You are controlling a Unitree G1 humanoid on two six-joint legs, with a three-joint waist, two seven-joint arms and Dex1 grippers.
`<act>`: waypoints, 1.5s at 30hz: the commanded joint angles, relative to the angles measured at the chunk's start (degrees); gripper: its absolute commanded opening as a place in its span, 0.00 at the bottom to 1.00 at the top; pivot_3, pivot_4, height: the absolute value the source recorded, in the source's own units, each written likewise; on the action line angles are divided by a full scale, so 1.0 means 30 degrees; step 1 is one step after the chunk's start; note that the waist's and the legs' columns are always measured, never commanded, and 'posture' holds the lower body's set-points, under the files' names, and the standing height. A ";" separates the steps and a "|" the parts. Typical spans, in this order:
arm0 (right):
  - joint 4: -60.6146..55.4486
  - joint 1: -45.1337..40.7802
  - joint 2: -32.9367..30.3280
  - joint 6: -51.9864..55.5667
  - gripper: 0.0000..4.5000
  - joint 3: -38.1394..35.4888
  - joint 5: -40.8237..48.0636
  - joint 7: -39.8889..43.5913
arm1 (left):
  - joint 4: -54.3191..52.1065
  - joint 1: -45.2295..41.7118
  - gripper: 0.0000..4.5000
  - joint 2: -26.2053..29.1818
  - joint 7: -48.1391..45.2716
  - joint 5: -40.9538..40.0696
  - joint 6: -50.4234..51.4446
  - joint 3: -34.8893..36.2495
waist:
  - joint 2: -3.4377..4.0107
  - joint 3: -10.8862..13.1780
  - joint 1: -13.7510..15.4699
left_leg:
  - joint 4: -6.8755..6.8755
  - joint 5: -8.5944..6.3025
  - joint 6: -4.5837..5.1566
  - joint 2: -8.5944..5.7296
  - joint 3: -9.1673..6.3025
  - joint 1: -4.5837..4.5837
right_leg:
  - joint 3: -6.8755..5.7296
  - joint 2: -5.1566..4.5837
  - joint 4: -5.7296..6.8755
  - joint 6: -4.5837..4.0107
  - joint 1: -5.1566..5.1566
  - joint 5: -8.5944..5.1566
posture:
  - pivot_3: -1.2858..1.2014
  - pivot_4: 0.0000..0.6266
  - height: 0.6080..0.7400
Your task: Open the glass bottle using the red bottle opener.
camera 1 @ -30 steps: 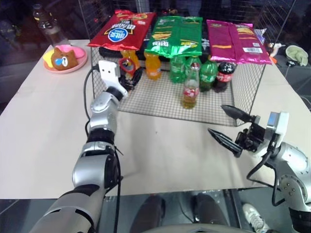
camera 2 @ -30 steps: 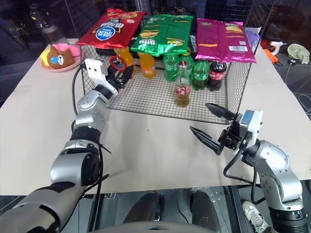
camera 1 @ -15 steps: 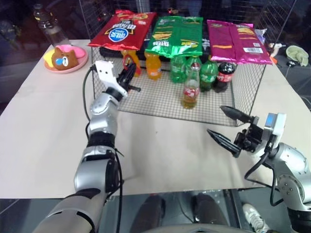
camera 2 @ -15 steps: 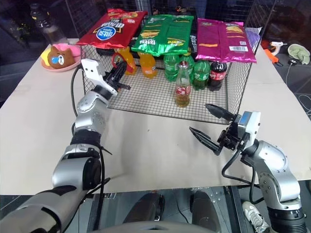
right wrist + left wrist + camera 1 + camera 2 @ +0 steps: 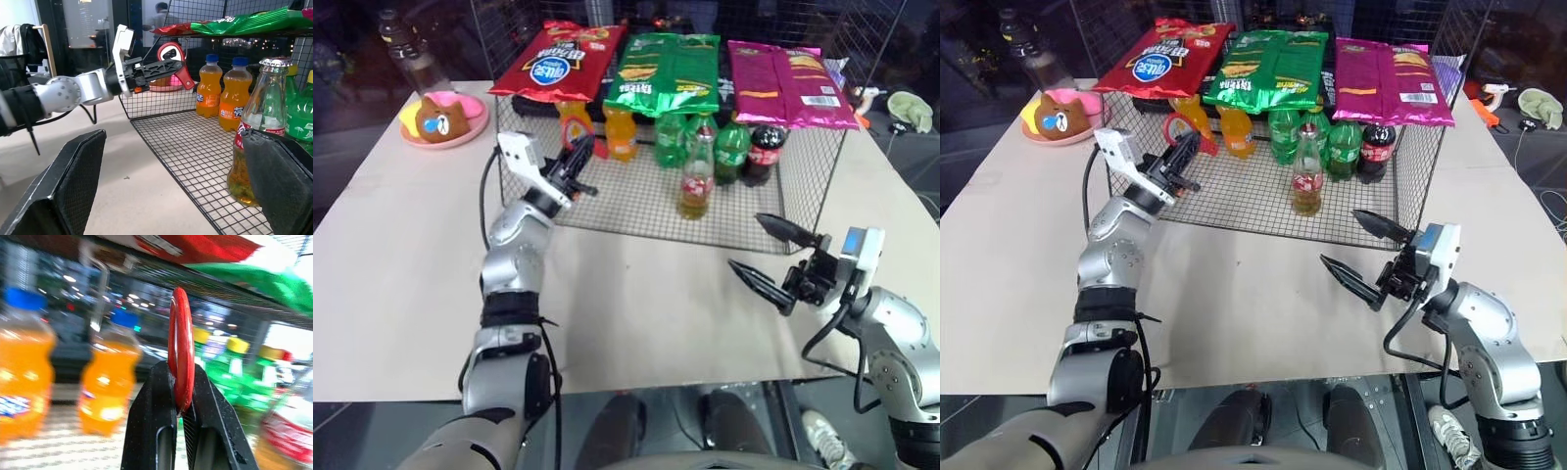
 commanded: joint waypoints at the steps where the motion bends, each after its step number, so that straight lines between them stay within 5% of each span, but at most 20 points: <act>1: -0.1121 -0.0792 -0.0047 0.2497 1.00 0.0848 0.0625 -0.1689 | -0.3264 0.0898 0.01 -0.0036 -0.1825 -0.2966 0.4369 -0.1156 | 0.0001 0.0000 0.0010 | 0.0000 0.0000 0.0000 0.0000 -0.0003 0.0000 | -0.0004 0.0001 -0.0002 0.0000 0.0001 0.0000 | 0.52 0.24 1.00; 12: -0.1266 -0.3511 -0.1077 1.0680 1.00 0.3001 0.2980 -0.3413 | -0.5727 0.1697 0.01 0.1830 -0.5784 -0.5695 1.1739 -0.4138 | 0.0006 -0.0002 -0.0051 | 0.0003 0.0001 0.0000 0.0007 0.0008 0.0016 | 0.0009 0.0015 0.0007 -0.0002 0.0007 -0.0001 | 0.52 0.24 1.00; 26: -0.0581 -0.6271 -0.0541 1.5383 1.00 0.3075 0.5948 -0.3851 | -0.5978 0.1670 0.01 0.2087 -0.7241 -0.4963 1.2154 -0.5268 | 0.0005 -0.0002 0.0000 | 0.0002 0.0000 0.0000 0.0005 0.0001 0.0007 | 0.0003 0.0000 -0.0006 -0.0002 0.0008 0.0000 | 0.52 0.24 1.00; 30: -0.0417 -0.6445 -0.0491 1.5735 0.71 0.3125 0.5906 -0.3786 | -0.6003 0.1763 0.00 0.1909 -0.7110 -0.4826 1.2066 -0.5278 | 0.0006 -0.0002 -0.0005 | 0.0001 0.0000 0.0000 0.0006 0.0001 0.0007 | 0.0004 -0.0002 -0.0006 -0.0002 0.0007 0.0000 | 0.52 0.24 1.00; 36: -0.0189 -0.6593 -0.0548 1.5734 0.05 0.3192 0.5562 -0.3711 | -0.5860 0.1707 0.00 0.1739 -0.7028 -0.4592 1.1884 -0.5257 | 0.0006 -0.0001 -0.0009 | 0.0001 0.0000 0.0000 0.0003 0.0002 0.0005 | 0.0003 -0.0002 -0.0007 -0.0002 0.0006 -0.0001 | 0.52 0.24 1.00; 45: -0.0366 -0.6717 -0.0655 1.5890 0.01 0.3478 0.5301 -0.3719 | -0.5367 0.1520 0.00 0.0968 -0.6047 -0.4298 1.1063 -0.4438 | 0.0006 -0.0002 -0.0008 | -0.0001 0.0000 0.0001 0.0006 0.0001 0.0001 | 0.0002 -0.0003 -0.0010 -0.0002 0.0003 0.0000 | 0.52 0.24 1.00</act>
